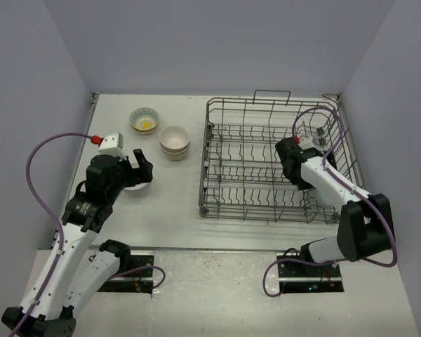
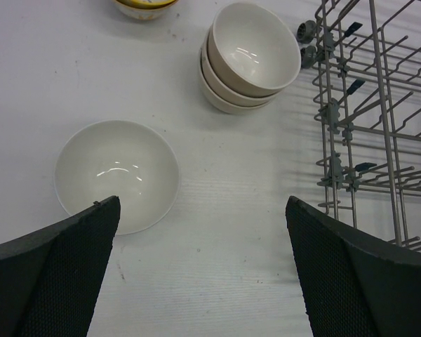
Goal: Unload the bowls from the dish rack
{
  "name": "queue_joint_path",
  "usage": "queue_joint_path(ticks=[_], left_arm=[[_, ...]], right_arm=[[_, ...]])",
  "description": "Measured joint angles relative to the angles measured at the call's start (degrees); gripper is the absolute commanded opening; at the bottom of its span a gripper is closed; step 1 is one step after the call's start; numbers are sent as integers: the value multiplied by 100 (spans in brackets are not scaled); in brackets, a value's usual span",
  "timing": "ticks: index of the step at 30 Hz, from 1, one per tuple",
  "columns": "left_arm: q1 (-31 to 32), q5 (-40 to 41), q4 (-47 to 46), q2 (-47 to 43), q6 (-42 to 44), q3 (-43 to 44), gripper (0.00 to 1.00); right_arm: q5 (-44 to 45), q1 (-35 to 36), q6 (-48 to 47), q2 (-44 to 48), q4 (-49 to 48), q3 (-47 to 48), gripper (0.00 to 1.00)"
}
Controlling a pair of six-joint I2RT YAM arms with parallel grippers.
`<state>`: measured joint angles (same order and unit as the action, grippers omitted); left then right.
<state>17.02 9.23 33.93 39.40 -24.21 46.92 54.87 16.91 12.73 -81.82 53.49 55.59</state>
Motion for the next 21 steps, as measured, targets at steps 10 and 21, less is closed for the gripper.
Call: queue_joint_path(ticks=[10, 21], left_arm=[[42, -4, 0, -9, 0, 0, 100], [81, -79, -2, -2, 2, 0, 100]], right_arm=[[319, 0, -111, 142, -61, -61, 84], [575, -11, -144, 210, -118, -289, 51]])
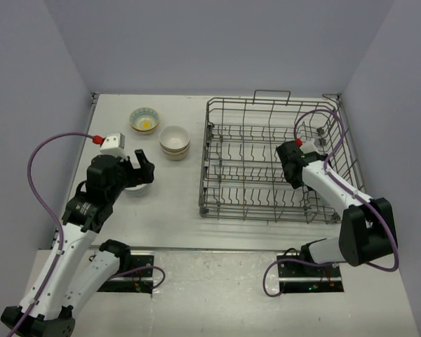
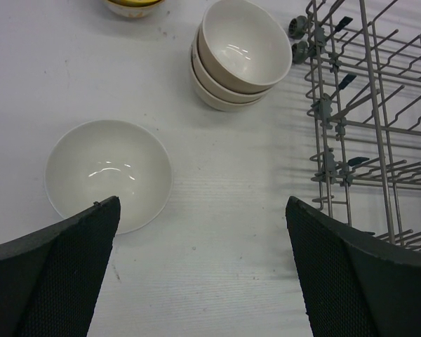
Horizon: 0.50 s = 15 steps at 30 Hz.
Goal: Unload the bowls from the dish rack
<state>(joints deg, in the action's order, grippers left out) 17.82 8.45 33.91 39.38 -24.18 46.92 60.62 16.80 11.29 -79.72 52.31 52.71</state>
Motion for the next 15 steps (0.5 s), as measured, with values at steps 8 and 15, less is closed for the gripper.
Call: queue_joint_path(ticks=[8, 15], left_arm=[[59, -57, 0, 4, 4, 0, 100], [70, -74, 0, 4, 4, 0, 100]], right_arm=[[428, -59, -17, -2, 90, -13, 17], [625, -96, 546, -278, 717, 140, 0]])
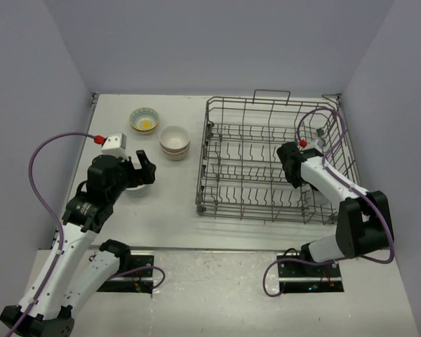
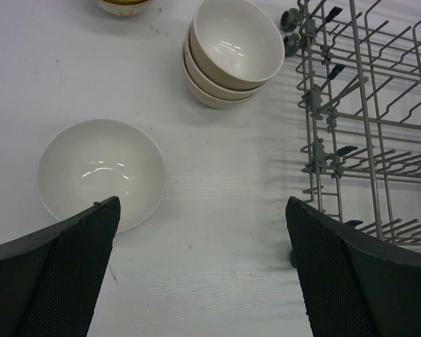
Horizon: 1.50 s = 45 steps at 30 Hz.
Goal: Unload the bowls from the dish rack
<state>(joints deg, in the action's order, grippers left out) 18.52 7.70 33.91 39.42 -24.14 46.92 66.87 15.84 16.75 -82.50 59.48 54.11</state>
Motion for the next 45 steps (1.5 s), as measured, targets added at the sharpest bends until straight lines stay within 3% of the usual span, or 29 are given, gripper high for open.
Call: queue_joint_path(ticks=[10, 15, 19, 26, 30, 33, 38, 42, 45], left_arm=[[0, 0, 0, 48, 0, 0, 100], [0, 2, 2, 74, -2, 0, 100], [0, 7, 2, 109, -2, 0, 100], [0, -446, -11, 258, -13, 164, 100], [142, -1244, -332, 903, -188, 708, 100], [940, -1093, -468, 1692, -328, 1416, 100], [2461, -229, -341, 3008, -428, 2949, 100], [2916, 737, 74, 3541, -542, 3910, 99], [3077, 1213, 275, 3679, -662, 4164, 86]], right_arm=[[494, 142, 1661, -553, 1408, 946, 0], [793, 343, 2317, -640, 1526, 1331, 0], [909, 352, 2459, -634, 1668, 1565, 0], [601, 855, 2020, -289, 1711, 2881, 0], [-638, 1528, 791, 354, 872, 3158, 0], [-2186, 1751, 396, 608, 199, 3379, 0], [-3856, 2057, 437, 72, -232, 4146, 0], [-4634, 2402, 566, -435, -525, 4564, 0], [-5062, 2557, 634, -531, -575, 4581, 0]])
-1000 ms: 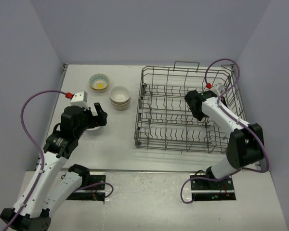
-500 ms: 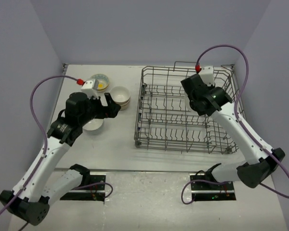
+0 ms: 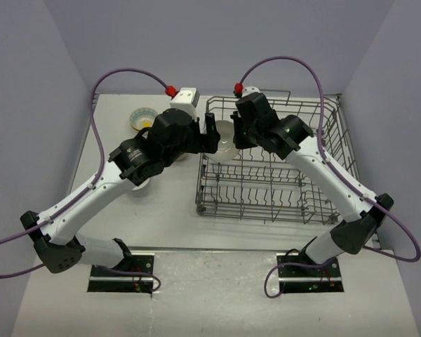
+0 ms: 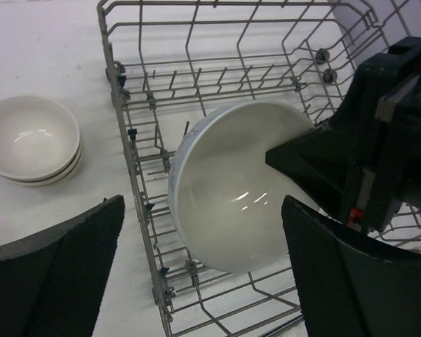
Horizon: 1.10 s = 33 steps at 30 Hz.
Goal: Unload the bowls from the dish rack
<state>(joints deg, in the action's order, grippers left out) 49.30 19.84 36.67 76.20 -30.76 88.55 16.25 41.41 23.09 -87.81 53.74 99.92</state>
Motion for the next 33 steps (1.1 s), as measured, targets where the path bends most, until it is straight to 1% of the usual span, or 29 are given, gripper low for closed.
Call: queue_joint_path(ticks=[3, 4, 8, 9, 10, 11, 15, 16, 17, 18, 19, 21, 23, 26, 31, 33], left_arm=[[39, 343, 284, 44, -153, 4, 70], [39, 437, 361, 83, -181, 7, 60], [79, 778, 680, 348, -365, 7, 35], [107, 828, 741, 411, -415, 7, 16], [129, 892, 785, 474, -507, 7, 5], [157, 1012, 780, 540, -581, 31, 0], [214, 1460, 1029, 817, -739, 247, 0], [229, 1547, 1145, 887, -785, 317, 0], [247, 1624, 1252, 949, -831, 387, 0], [251, 1679, 1355, 992, -874, 444, 0], [256, 1762, 1482, 1021, -876, 494, 0], [164, 1827, 1797, 1043, -898, 514, 0], [-184, 1698, 1985, 1016, -859, 496, 0], [-1187, 1381, 1958, 761, -758, 254, 0], [-3244, 907, 1954, -181, -518, -511, 0], [-3652, 719, 1923, -535, -448, -933, 0]], right_arm=[[-313, 11, 33, 7, -94, -7, 0], [-404, 11, 46, 13, -160, -17, 0], [-570, 11, 50, 33, -330, -96, 0], [-597, 11, 50, 33, -332, -103, 0], [-643, 11, 52, 33, -334, -105, 0], [-597, 11, 57, 33, -323, -122, 0], [-498, 46, 149, 24, -363, -275, 0], [-531, 39, 155, 28, -396, -326, 4], [-557, 26, 157, 35, -450, -387, 56], [-584, 22, 195, 42, -492, -428, 91], [-629, 9, 190, 46, -566, -450, 99], [-660, -20, 177, 68, -669, -450, 99], [-697, -87, 146, 144, -734, -474, 99], [-841, -413, 70, 527, -859, -811, 99], [-1064, -1161, -221, 1799, -1025, -1943, 99], [-1189, -1196, -345, 2271, -1080, -2308, 99]])
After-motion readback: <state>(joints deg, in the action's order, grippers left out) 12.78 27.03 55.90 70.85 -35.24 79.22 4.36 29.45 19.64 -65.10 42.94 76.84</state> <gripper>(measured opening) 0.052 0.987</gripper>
